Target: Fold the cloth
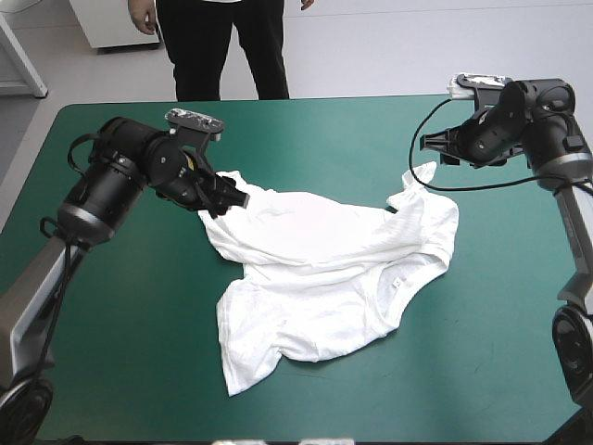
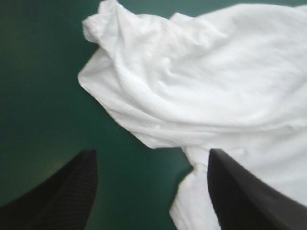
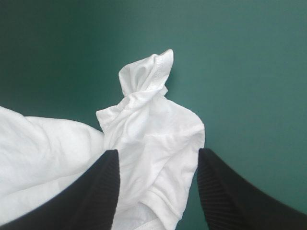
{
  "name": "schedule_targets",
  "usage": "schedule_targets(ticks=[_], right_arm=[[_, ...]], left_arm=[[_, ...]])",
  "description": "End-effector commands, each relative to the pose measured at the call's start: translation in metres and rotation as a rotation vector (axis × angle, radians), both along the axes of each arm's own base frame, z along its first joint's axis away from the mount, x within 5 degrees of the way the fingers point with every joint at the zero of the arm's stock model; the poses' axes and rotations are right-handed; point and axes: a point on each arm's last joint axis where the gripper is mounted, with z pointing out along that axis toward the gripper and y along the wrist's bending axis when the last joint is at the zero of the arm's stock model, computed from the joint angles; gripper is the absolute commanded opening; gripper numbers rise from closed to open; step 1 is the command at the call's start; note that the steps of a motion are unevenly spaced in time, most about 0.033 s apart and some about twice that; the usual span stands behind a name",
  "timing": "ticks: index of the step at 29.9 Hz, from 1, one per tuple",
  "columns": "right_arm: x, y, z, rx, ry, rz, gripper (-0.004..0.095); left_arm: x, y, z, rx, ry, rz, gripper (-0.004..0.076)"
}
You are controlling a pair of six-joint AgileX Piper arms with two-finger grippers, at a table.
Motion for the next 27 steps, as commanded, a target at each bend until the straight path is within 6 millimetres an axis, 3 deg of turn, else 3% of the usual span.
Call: schedule_targets(ticks=[1, 7, 13, 21, 27], right_arm=[[-0.019, -0.008, 0.036, -0.013, -0.117, -0.019, 0.0464], [-0.022, -0.009, 0.038, -0.022, -0.113, -0.038, 0.0462], [-0.023, -0.010, 0.037, -0.024, -0.103, -0.041, 0.0456], [-0.023, -0.011, 0.037, -0.034, -0.101, -0.043, 0.0431], [-0.023, -0.011, 0.037, -0.032, -0.102, -0.047, 0.0427]], left_arm=[[-0.042, -0.006, 0.012, -0.032, 0.016, -0.013, 0.0473], [-0.095, -0.022, -0.011, -0.052, 0.108, -0.036, 0.0473], [-0.133, -0.042, -0.042, -0.030, 0.217, -0.052, 0.0472], [-0.167, -0.051, -0.090, 0.058, 0.377, -0.049, 0.0472], [-0.173, -0.044, -0.122, 0.111, 0.417, -0.060, 0.0472]])
